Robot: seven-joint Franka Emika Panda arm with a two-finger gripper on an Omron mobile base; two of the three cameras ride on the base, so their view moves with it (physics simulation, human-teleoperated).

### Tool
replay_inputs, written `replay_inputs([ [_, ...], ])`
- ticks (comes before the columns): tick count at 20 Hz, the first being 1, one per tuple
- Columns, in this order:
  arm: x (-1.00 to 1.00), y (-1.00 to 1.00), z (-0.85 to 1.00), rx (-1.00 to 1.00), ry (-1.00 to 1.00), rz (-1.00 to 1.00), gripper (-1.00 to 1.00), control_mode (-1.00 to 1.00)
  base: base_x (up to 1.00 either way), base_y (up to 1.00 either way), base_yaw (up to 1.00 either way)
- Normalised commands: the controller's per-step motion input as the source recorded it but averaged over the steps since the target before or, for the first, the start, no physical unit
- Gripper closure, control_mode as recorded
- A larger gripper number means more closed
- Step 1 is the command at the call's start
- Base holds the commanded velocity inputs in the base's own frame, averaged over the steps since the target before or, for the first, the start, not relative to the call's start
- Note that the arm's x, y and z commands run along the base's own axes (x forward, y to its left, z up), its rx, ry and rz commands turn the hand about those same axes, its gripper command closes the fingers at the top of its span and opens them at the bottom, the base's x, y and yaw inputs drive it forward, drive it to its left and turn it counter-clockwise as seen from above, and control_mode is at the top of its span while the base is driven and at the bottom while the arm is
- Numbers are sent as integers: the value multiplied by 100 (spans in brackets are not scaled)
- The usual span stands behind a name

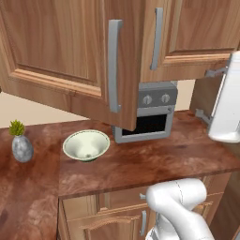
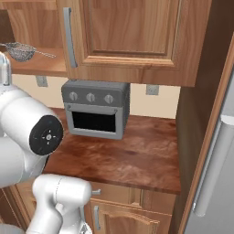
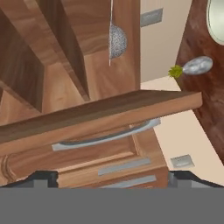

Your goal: Open the cabinet and setup a tea strainer by placing it in the bowl upright.

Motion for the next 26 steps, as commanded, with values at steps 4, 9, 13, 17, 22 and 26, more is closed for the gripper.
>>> replay_inputs([
  [4, 31, 20, -5, -15, 0, -7, -100, -100, 0, 0, 0],
  [9, 35, 15, -4, -13, 0, -5, -100, -100, 0, 0, 0],
  [13, 51, 2, 0, -6, 0, -1, -100, -100, 0, 0, 0],
  [17, 36, 6, 0, -4, 0, 0, -100, -100, 0, 0, 0],
  [22, 0, 41, 0, -7, 0, 1, -100, -100, 0, 0, 0],
  [26, 0, 39, 0, -7, 0, 3, -100, -100, 0, 0, 0],
])
